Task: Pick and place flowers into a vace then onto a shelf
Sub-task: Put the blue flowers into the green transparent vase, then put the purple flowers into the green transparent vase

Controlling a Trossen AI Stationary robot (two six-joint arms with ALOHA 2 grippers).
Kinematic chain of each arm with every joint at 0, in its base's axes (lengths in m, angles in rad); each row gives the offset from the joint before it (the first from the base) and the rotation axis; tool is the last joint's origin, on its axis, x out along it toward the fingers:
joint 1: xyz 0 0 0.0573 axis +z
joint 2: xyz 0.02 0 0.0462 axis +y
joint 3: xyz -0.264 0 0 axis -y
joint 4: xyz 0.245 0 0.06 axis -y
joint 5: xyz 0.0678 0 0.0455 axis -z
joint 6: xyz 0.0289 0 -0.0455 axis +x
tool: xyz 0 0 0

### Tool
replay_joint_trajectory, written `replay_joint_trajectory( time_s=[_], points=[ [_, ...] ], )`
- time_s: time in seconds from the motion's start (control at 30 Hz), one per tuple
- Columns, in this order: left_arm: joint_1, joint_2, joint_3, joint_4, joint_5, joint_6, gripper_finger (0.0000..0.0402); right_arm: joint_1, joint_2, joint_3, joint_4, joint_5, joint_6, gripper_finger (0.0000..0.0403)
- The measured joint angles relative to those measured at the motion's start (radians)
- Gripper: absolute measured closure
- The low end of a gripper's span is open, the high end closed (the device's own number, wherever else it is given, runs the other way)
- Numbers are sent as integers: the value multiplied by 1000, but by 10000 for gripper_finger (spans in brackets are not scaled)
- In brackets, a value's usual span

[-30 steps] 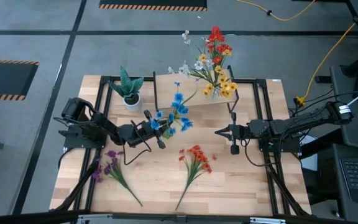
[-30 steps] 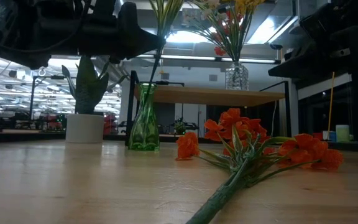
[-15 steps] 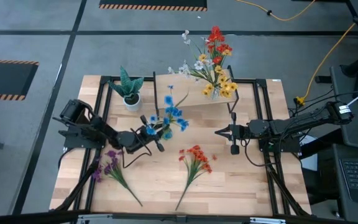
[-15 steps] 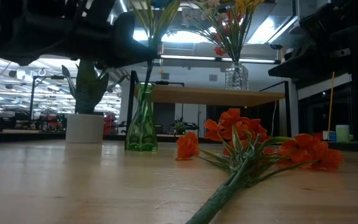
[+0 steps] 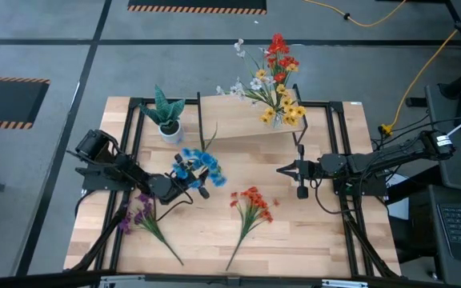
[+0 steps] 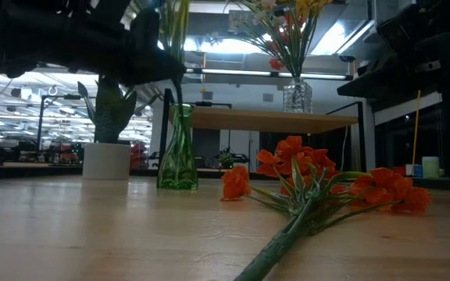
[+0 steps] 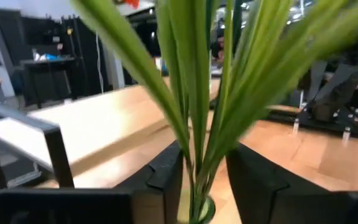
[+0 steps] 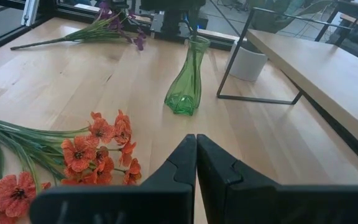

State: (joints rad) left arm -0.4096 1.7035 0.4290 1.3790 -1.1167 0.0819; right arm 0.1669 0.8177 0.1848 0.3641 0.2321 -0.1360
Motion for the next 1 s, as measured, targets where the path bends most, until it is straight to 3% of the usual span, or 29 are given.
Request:
replay_joint_trajectory(
  time_s=[0.3, 0.57, 0.87, 1.0],
  points=[
    [0, 0, 0, -144, -19, -168, 239, 0, 0, 0, 0, 0, 0, 387],
    [-19, 0, 0, -143, -66, -127, 238, 0, 0, 0, -1, 0, 0, 387],
    [-129, -13, 0, -114, -183, -61, 237, 0, 0, 0, -4, 0, -1, 387],
    [-187, -44, 0, -117, -186, -60, 237, 0, 0, 0, -4, 0, -2, 387]
  ],
)
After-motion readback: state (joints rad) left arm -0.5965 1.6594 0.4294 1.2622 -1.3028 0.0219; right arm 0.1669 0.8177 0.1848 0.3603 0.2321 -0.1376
